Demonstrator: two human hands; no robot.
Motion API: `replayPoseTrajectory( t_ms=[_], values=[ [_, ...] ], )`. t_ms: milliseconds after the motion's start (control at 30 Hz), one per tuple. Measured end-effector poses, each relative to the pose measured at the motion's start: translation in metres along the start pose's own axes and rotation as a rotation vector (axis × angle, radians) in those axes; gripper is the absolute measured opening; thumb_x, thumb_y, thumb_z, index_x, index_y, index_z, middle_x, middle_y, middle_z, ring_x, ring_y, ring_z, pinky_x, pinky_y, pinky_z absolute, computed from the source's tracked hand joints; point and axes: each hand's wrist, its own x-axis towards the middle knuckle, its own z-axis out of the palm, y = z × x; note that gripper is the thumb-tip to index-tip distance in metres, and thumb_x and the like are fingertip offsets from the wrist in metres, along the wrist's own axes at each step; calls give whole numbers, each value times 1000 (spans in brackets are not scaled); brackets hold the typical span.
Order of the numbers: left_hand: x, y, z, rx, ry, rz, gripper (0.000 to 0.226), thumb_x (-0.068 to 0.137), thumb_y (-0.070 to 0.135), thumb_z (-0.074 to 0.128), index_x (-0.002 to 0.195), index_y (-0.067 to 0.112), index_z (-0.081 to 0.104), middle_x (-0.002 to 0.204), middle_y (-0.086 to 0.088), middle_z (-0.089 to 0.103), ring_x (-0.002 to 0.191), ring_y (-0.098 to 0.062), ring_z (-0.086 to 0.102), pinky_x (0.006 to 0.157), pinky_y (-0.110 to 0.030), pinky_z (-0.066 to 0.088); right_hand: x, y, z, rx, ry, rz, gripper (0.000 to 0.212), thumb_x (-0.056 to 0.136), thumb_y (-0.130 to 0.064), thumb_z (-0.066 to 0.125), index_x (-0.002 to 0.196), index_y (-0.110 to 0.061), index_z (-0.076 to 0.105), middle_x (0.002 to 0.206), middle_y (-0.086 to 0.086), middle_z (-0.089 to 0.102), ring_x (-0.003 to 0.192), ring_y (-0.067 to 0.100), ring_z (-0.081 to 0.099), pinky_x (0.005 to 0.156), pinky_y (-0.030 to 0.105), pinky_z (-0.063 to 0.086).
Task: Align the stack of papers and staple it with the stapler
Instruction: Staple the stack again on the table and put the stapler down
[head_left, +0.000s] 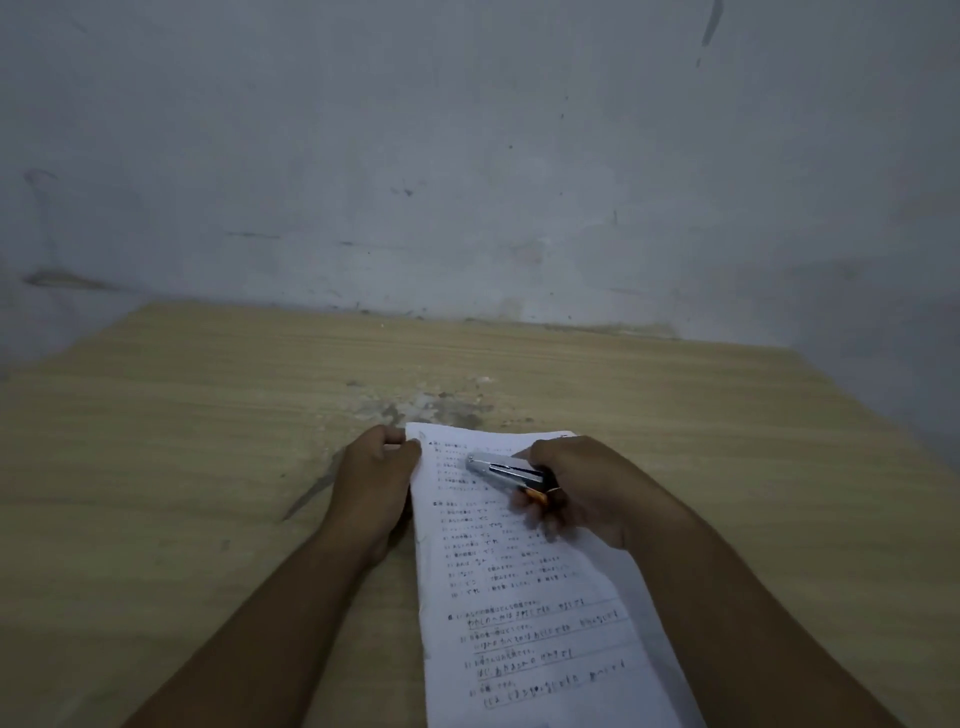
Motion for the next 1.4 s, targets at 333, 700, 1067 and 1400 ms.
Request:
replayPoseTrajectory(
  t_ms=[333,700,1067,1400],
  values=[
    [-6,2,-1,-89,-81,50,11,94,11,56,94,0,58,79,-25,64,64,-26,58,59,-37,45,13,4,25,480,-258,154,29,97,-21,47,111,0,63,65,3,53,41,9,40,33,19,25],
    [-6,0,-2,-135,-89,94,17,92,8,57,76,13,58,65,-10,68,56,-23,58,54,-32,45,8,1,45,150,26,-262,28,93,-24,64,83,2,67,70,16,61,47,23,54,38,24,38],
    [-8,-4,-1,-28,-35,178,13,94,14,58,88,2,57,68,-12,66,59,-22,58,56,-33,44,-1,-4,58,-127,165,-467,10,93,-21,63,95,-25,73,62,13,69,43,22,61,39,24,43],
    [-6,-9,0,178,43,319,21,92,20,59,76,6,56,64,-18,64,51,-14,50,49,-28,40,0,-3,67,-116,156,-456,16,94,-18,61,102,-13,74,59,17,65,40,23,61,37,22,44]
  ],
)
